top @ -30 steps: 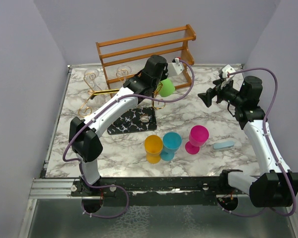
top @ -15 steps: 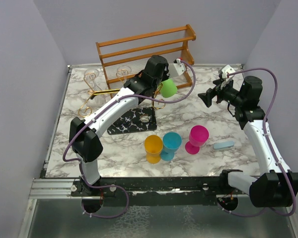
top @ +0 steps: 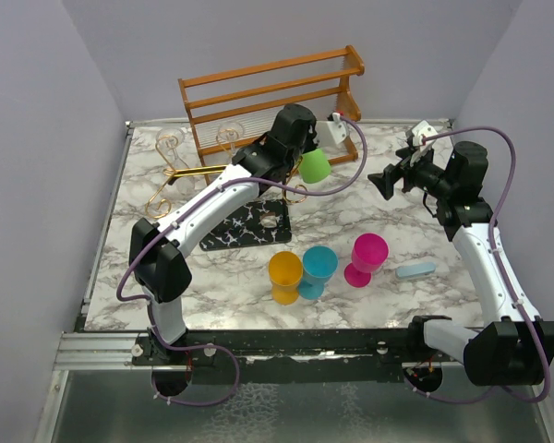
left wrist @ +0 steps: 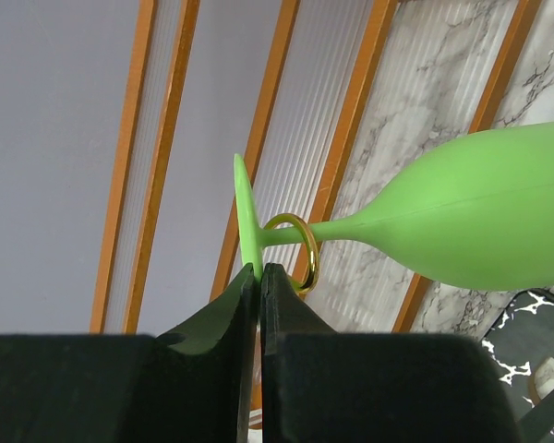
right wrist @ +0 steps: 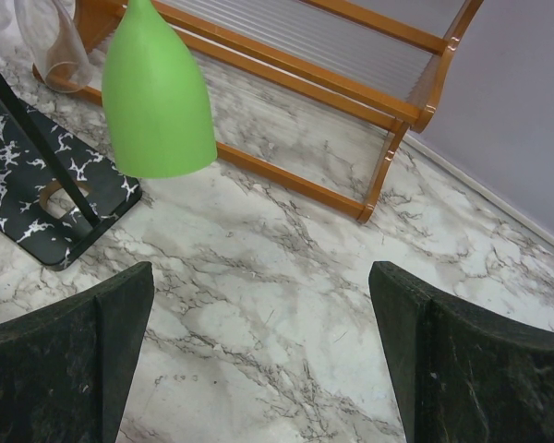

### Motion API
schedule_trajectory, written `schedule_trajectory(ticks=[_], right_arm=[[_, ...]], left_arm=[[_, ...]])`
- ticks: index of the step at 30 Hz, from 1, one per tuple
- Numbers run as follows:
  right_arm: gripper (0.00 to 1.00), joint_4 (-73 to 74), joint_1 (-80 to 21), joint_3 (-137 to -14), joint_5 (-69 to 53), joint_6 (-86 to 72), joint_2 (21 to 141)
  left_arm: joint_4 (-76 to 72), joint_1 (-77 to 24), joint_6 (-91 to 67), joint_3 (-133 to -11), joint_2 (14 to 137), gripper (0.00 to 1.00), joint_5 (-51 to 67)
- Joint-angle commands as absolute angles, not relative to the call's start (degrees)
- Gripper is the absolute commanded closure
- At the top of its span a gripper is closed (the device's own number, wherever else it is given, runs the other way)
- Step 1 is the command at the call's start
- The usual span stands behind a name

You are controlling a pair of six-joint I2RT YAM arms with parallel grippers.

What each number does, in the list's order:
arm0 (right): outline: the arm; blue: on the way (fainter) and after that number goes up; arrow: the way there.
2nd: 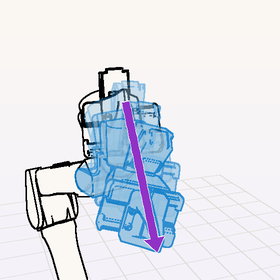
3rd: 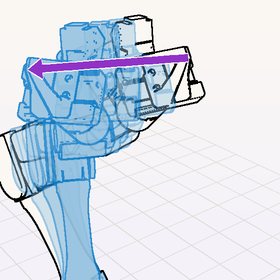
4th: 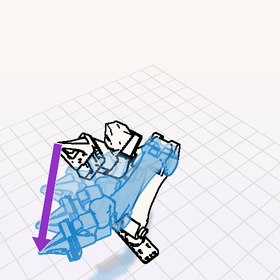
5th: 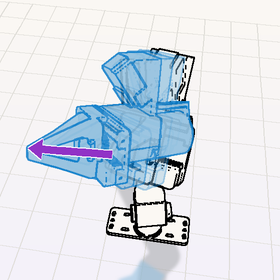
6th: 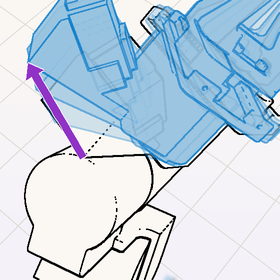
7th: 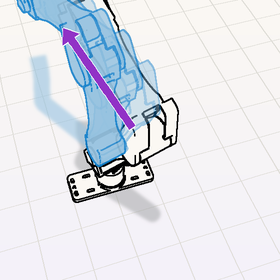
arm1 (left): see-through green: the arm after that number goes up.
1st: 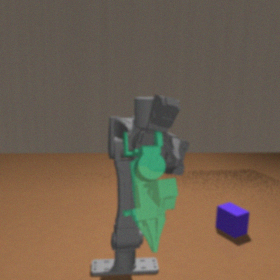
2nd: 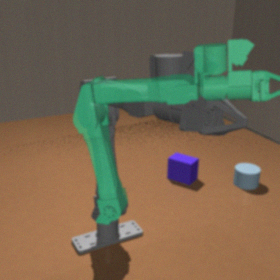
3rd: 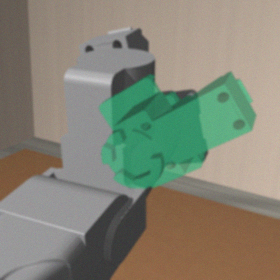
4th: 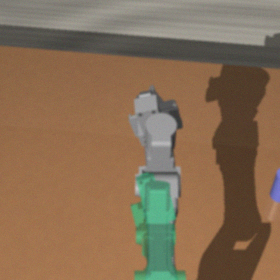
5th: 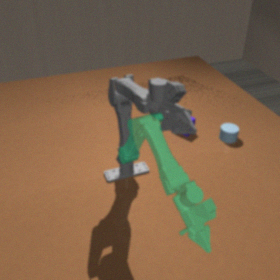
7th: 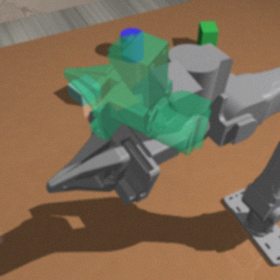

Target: Place the wine glass upside down on the wine glass rack

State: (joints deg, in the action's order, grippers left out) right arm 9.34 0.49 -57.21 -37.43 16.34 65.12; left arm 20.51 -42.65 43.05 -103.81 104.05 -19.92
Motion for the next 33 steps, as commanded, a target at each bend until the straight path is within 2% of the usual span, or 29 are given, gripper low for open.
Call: schedule_trajectory(ticks=[1,11,26,33], right_arm=[[0.0,8.3,0.9,-56.8,-37.5,16.8,64.6],[0.0,8.2,1.1,-56.7,-37.8,16.5,64.6],[0.01,8.0,1.2,-56.5,-38.3,16.4,64.8],[0.0,8.0,1.2,-56.5,-38.4,16.4,64.9]], left_arm=[[20.1,-43.7,43.4,-103.5,101.7,0.94,-17.4],[22.1,-43.9,43.4,-103.4,101.2,0.84,-16.0],[24.6,-43.9,41.2,-104.1,100.5,0.79,-12.9],[26.1,-43.9,39.5,-104.4,99.6,0.73,-10.0]])
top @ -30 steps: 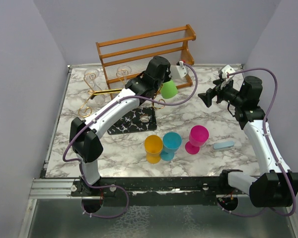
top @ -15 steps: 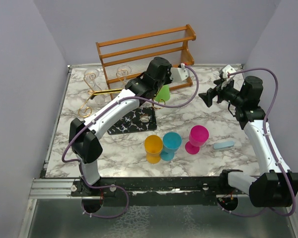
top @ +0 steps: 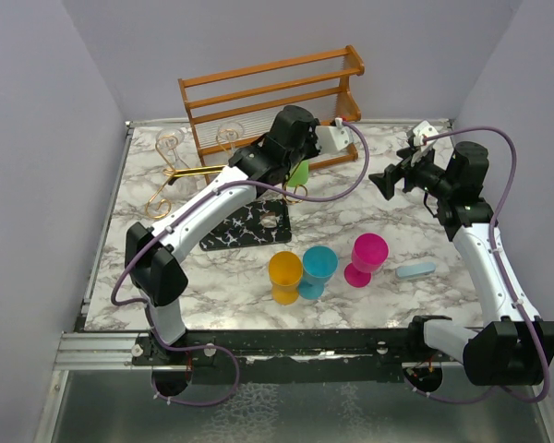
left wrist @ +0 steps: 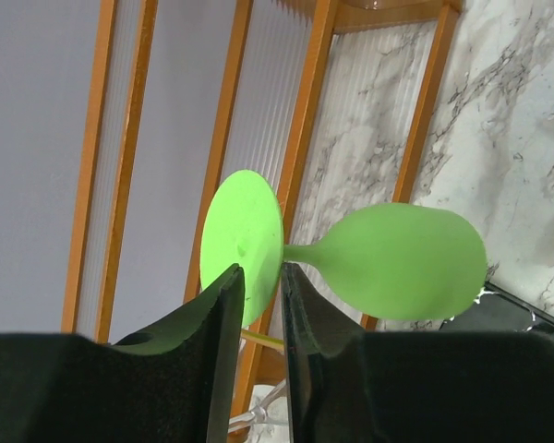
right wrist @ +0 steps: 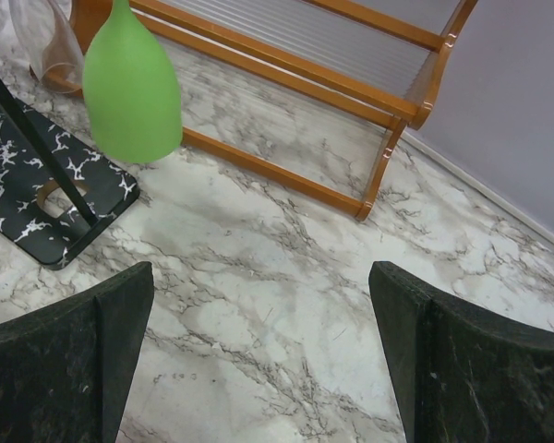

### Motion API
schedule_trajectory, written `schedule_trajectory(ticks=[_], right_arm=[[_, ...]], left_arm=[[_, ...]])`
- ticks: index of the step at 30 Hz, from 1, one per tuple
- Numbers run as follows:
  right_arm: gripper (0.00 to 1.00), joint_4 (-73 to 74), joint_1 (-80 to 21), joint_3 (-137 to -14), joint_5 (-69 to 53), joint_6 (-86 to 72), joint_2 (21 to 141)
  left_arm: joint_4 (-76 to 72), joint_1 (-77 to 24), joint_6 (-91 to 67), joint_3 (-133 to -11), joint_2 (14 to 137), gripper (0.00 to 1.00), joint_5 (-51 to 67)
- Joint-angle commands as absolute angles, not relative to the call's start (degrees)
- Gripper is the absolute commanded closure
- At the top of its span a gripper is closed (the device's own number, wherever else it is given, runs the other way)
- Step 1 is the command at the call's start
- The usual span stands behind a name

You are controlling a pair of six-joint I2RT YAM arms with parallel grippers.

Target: Place the wine glass upside down on the wine glass rack

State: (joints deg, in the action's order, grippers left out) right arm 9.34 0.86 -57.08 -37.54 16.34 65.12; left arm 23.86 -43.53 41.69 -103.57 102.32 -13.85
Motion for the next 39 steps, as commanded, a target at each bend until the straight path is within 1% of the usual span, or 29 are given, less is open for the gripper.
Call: schedule_trajectory(ticks=[1,14,19,22,26,31,36,39], right_arm=[[0.01,8.0,1.2,-56.5,-38.4,16.4,65.0],[0.01,8.0,1.2,-56.5,-38.6,16.3,65.2],[0.01,9.1,1.3,-57.4,-37.6,17.3,65.9],[0.01,11.3,1.2,-59.3,-36.5,19.2,66.5],[0.01,19.9,1.2,-65.3,-35.8,24.9,68.5],[0.01,37.3,1.2,-73.0,-38.7,34.9,71.8],[0.01,52.9,1.1,-75.1,-43.5,44.2,71.9],[0.05,60.7,1.1,-75.4,-46.1,49.6,71.5]], left_arm=[[26.4,-43.9,39.3,-104.4,99.5,0.72,-9.6],[27.9,-43.9,34.9,-105.2,97.6,0.57,-4.6],[28.0,-43.7,32.6,-105.3,94.3,0.51,-3.1],[28.2,-43.2,30.3,-104.9,92.7,0.45,-1.8],[29.5,-42.2,27.9,-103.9,89.7,0.35,-0.1],[30.6,-40.9,27.4,-99.1,84.4,0.23,-1.1],[32.3,-40.4,28.7,-93.3,78.3,0.15,-5.6],[33.4,-39.7,29.0,-91.1,75.1,0.09,-7.3]])
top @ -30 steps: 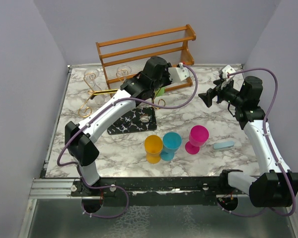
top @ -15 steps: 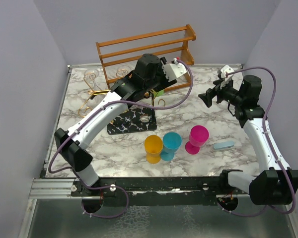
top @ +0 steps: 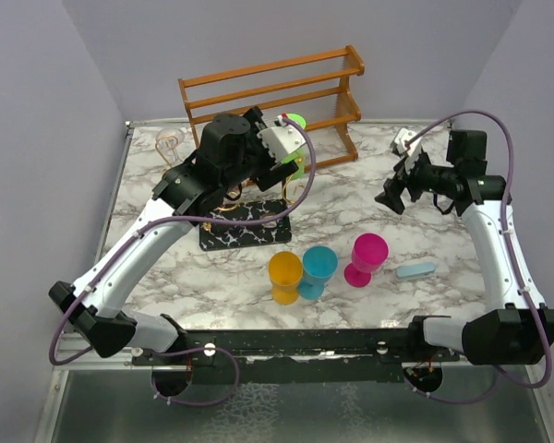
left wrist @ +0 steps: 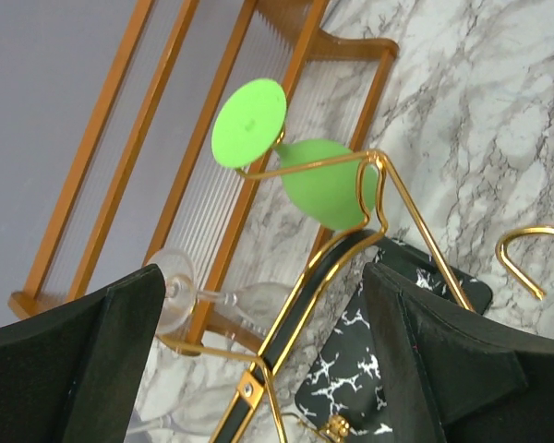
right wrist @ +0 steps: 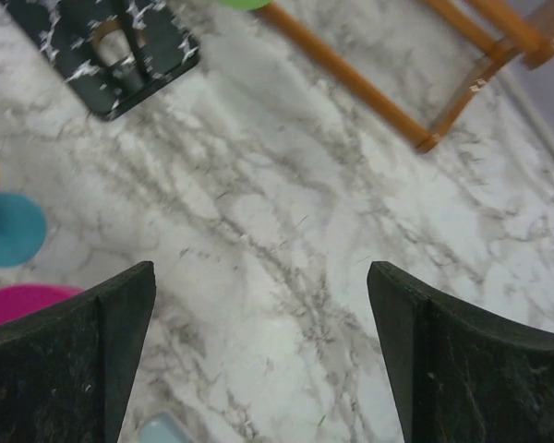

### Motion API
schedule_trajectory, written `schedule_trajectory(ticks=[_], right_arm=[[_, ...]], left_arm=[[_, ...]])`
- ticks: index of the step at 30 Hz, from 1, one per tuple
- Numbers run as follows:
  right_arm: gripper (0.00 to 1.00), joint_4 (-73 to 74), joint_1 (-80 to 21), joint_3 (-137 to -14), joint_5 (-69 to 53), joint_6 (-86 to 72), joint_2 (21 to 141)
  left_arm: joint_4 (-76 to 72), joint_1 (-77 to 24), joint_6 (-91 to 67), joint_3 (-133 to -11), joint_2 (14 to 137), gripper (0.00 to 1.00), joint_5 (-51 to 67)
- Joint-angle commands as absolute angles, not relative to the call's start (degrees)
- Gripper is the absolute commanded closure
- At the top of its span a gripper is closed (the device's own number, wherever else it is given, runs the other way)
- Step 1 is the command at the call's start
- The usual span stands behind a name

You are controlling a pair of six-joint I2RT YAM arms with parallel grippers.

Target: Place the wine glass upside down on the wine glass rack

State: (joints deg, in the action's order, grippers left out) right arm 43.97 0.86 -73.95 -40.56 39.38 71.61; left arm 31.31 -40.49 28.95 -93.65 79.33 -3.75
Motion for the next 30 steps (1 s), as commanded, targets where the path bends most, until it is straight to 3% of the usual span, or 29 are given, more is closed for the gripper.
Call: schedule_trajectory(ticks=[1,7,16,22,30], right_arm=[[0.07,62.4,1.1,-75.4,-46.3,50.7,71.5],[0.17,71.1,-0.1,-75.0,-44.1,56.0,74.6],[0.24,68.4,-7.1,-69.8,-36.1,52.2,74.6],[0.35,65.2,-10.1,-67.2,-29.1,49.8,74.8],[0.55,64.7,-11.2,-66.6,-29.5,49.2,74.6]], left_arm=[[33.9,-39.5,29.2,-90.7,74.3,0.08,-7.7],[34.6,-38.8,30.2,-88.2,70.5,0.06,-8.8],[33.5,-36.4,30.1,-84.6,67.6,0.06,-7.6],[33.3,-35.8,30.0,-84.2,66.9,0.06,-7.2],[32.9,-35.8,30.4,-83.6,67.1,0.06,-7.6]])
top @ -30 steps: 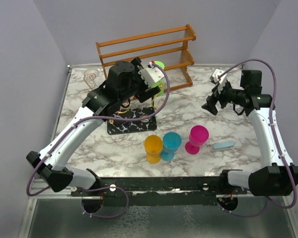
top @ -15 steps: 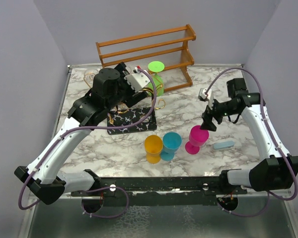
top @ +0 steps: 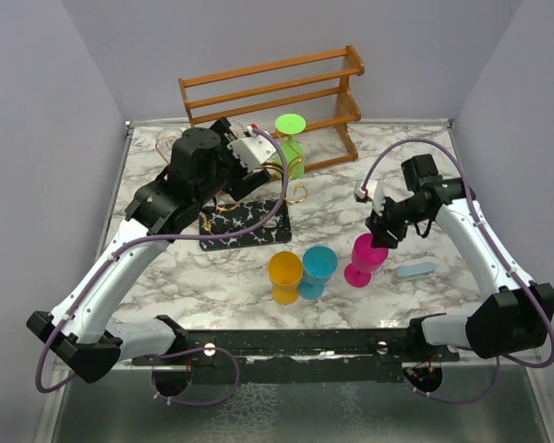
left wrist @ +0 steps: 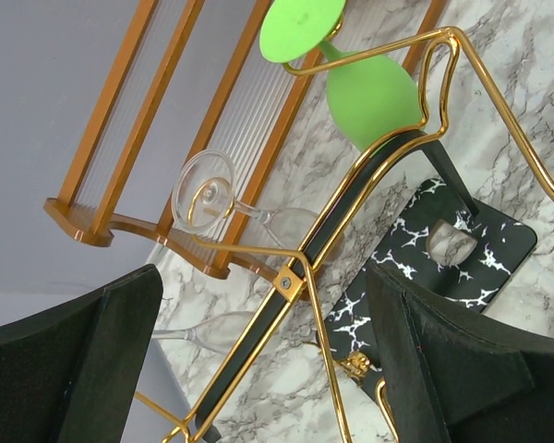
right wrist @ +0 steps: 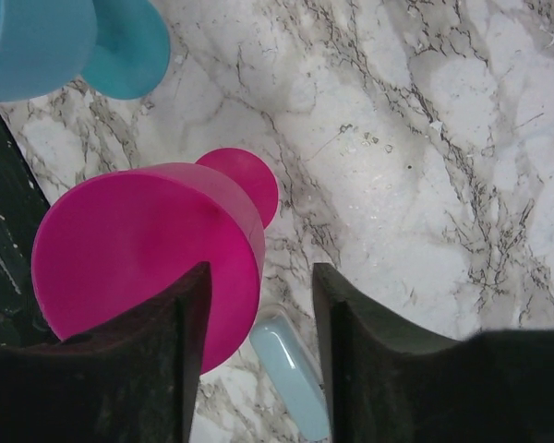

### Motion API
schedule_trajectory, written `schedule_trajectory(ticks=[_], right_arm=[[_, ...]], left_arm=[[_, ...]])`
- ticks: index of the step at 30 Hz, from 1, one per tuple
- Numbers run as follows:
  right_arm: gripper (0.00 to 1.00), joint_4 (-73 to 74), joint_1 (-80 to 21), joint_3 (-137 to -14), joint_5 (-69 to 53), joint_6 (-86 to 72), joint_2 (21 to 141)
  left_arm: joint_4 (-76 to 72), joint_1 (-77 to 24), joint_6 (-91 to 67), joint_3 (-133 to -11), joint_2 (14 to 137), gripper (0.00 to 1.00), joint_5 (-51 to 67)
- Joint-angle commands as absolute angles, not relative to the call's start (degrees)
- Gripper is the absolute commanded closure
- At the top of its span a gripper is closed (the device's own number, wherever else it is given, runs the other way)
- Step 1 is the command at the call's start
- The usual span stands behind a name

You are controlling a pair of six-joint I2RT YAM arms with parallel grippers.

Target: Place the wine glass upside down on the wine glass rack

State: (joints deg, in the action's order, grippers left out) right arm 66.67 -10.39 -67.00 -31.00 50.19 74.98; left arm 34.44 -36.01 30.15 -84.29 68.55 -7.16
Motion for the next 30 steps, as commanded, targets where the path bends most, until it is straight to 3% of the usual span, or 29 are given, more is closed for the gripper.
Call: schedule_trajectory(ticks=[1,9,22,30], right_arm=[[0.58,64.7,-11.3,-66.6,-29.5,49.1,74.7],[0.98,64.5,-11.5,-67.6,-30.9,49.0,74.2],[0.99,56.0,-11.5,-83.3,-26.3,50.4,72.5],[0.99,41.2,-11.5,-95.8,-16.7,40.1,77.0]], left_arm=[[32.8,-35.8,30.4,-83.5,67.1,0.06,-7.6],[33.0,-35.2,28.5,-83.8,67.5,0.06,-8.2],[35.5,-31.2,22.5,-91.8,74.1,0.02,-4.2],[36.2,-31.1,14.7,-112.7,85.9,0.02,0.2]])
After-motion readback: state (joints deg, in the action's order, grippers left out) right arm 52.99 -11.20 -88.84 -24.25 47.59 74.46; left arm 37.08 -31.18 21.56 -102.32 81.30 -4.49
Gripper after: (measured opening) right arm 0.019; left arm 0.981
